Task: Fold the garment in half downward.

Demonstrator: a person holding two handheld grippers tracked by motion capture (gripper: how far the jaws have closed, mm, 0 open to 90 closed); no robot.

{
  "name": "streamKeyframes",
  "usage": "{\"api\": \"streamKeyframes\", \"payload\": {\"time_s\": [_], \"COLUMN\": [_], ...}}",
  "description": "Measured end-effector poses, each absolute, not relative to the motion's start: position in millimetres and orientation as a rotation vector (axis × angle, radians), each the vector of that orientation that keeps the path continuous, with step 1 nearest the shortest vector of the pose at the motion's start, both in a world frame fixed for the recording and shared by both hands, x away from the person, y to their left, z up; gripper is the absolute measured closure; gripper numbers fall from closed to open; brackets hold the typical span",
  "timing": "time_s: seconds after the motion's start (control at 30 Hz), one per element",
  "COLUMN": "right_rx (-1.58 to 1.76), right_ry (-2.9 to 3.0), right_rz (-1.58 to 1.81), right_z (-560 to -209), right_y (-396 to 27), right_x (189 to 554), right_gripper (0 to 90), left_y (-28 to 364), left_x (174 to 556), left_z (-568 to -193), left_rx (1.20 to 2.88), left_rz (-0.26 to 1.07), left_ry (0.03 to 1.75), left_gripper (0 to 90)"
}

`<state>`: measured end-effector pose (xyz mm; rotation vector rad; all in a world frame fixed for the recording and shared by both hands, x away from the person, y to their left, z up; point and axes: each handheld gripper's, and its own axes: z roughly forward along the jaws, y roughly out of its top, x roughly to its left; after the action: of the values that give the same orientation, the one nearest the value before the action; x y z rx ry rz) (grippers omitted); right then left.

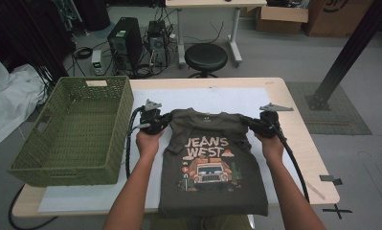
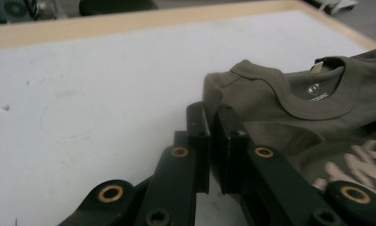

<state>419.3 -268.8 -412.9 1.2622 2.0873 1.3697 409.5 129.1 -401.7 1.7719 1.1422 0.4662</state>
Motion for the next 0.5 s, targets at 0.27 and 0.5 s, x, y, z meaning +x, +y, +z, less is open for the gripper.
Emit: {"api": "streamKeyframes", "payload": {"time_s": [0.27, 0.5], "right_rx": [1.147, 1.107], "right_ry": [2.078, 2.137], "right_rz": [1.493, 1.448], "right_z": [-402.7, -424.8], "right_y": [-282.1, -281.8], "right_x": [330.0, 261.9], "right_gripper": [84.6, 84.4], "left_y": [135.2, 141.2], "left_x": [334.9, 271.3], "left_z": [-398.1, -427.2], "left_rx": [1.784, 1.838], "left_rz": [0.457, 0.380], "left_ry": [0.984, 0.968], "left_gripper": [85.4, 85.4]}}
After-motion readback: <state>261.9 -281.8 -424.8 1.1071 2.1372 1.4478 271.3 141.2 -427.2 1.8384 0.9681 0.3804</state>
